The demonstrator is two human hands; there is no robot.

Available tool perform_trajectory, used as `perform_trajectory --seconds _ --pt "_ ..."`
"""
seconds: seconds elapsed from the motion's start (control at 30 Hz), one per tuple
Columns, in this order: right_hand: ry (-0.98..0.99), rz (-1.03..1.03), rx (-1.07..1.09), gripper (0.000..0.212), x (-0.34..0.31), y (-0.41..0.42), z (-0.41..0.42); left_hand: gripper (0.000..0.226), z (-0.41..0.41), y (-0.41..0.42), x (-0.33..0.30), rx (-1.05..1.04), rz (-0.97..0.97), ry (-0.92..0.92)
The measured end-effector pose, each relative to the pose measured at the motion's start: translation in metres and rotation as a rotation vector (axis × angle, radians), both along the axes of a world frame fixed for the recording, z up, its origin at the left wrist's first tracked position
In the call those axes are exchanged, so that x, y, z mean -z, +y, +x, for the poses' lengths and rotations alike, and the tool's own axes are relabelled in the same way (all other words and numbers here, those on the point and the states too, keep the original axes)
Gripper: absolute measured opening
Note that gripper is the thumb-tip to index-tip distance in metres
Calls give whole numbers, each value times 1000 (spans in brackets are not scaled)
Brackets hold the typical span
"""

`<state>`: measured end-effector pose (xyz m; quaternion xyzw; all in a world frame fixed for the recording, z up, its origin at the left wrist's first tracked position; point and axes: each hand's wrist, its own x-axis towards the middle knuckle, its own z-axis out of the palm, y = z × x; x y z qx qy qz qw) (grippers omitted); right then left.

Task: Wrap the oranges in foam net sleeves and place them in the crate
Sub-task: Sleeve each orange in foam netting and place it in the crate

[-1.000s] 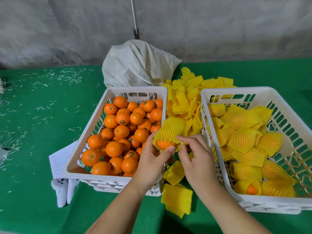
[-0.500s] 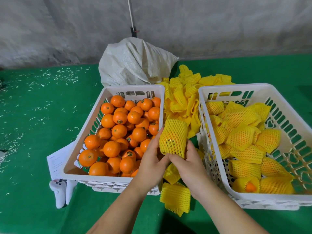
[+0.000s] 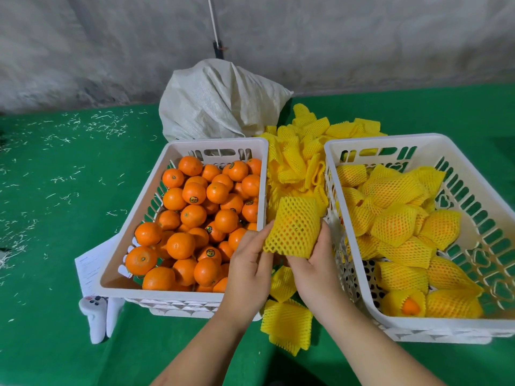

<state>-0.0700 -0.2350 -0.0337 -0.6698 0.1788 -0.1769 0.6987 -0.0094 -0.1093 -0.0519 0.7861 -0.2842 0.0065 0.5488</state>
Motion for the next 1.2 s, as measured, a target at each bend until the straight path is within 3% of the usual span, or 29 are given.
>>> perform_trajectory --seconds 0.1,0.23,0.37,0.47,0.53,0.63,0.73,0.83,0.87,0.93,1.0,1.03,1.1,1.2 --pt "-20 15 67 77 -1 -4 0 51 -7 -3 0 22 89 -78" --pt "43 2 -94 94 1 -11 0 60 -5 -5 -4 4 150 -1" --pt "16 291 -259 103 1 -14 -1 67 -3 -6 -5 81 166 40" --pt "20 285 -3 83 -8 -23 5 75 -4 -5 -5 187 230 14" --pt "35 322 108 84 -13 -42 13 65 1 -2 -4 168 185 58" --pt "-67 476 308 88 -18 -90 33 44 31 2 -3 -42 -15 398" --pt "-47 482 406 114 -25 -120 56 42 79 1 12 -113 220 562" --pt "92 127 359 110 -13 -117 67 55 114 3 35 18 671 450" --pt "100 -99 305 101 -6 -112 66 57 119 4 43 70 876 366" --pt "93 -736 108 72 11 -103 64 71 116 6 58 187 1278 205" --pt "182 -1260 -248 44 23 -90 64 88 108 4 68 202 1491 113" --pt "291 -1349 -474 36 29 -82 63 90 106 1 68 126 1497 72" --pt "592 -1286 -891 32 41 -68 60 86 107 -4 61 -42 1444 11" --pt "862 -1235 -1273 52 52 -52 58 82 106 -8 54 -96 1453 22"
